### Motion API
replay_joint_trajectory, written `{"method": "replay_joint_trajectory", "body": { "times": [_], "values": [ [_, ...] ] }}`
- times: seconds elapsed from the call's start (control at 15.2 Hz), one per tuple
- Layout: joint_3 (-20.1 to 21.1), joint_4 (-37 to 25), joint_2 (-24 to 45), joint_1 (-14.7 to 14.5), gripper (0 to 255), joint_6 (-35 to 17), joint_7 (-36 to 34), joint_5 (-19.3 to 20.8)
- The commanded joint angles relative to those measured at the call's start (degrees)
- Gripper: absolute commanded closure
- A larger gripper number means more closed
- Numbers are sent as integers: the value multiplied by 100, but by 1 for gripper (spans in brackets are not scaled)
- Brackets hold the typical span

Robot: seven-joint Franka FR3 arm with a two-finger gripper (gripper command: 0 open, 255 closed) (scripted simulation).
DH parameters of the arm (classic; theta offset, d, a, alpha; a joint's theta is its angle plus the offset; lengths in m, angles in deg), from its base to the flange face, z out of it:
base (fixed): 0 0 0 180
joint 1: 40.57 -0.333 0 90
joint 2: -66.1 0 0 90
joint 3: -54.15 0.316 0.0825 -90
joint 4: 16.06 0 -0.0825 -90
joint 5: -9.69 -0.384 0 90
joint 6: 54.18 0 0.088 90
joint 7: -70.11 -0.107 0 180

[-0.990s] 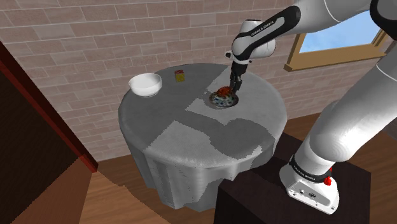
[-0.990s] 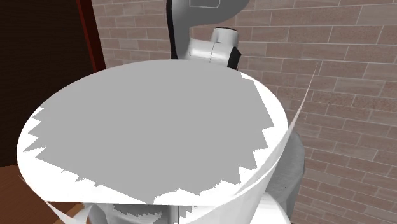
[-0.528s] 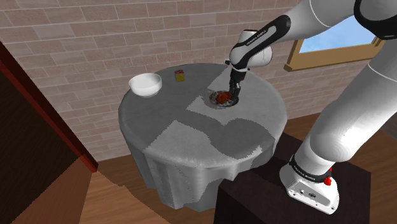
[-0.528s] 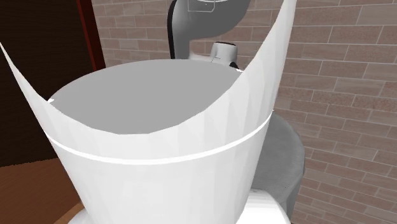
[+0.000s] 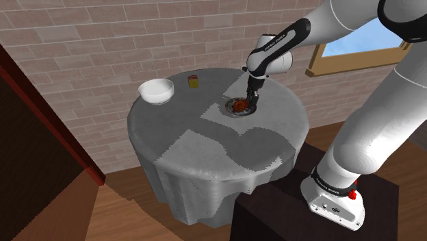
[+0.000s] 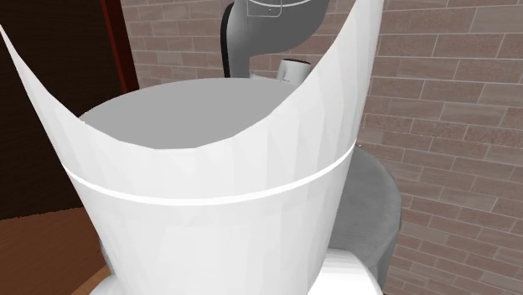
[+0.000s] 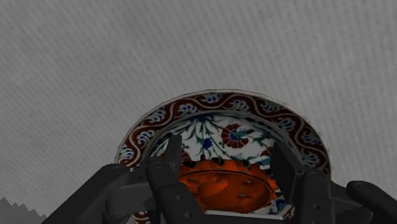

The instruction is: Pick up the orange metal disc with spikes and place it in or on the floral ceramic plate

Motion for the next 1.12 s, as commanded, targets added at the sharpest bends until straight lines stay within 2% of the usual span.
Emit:
{"method": "replay_joint_trajectory", "body": {
  "times": [0.0, 0.33, 0.59, 1.06],
  "values": [
    [0, 0, 1, 0, 0, -1, 1, -1],
    [0, 0, 1, 0, 0, -1, 1, -1],
    [24, -240, -572, 104, 0, 776, -233, 330],
    [26, -240, -572, 106, 0, 776, -232, 330]
  ]
}}
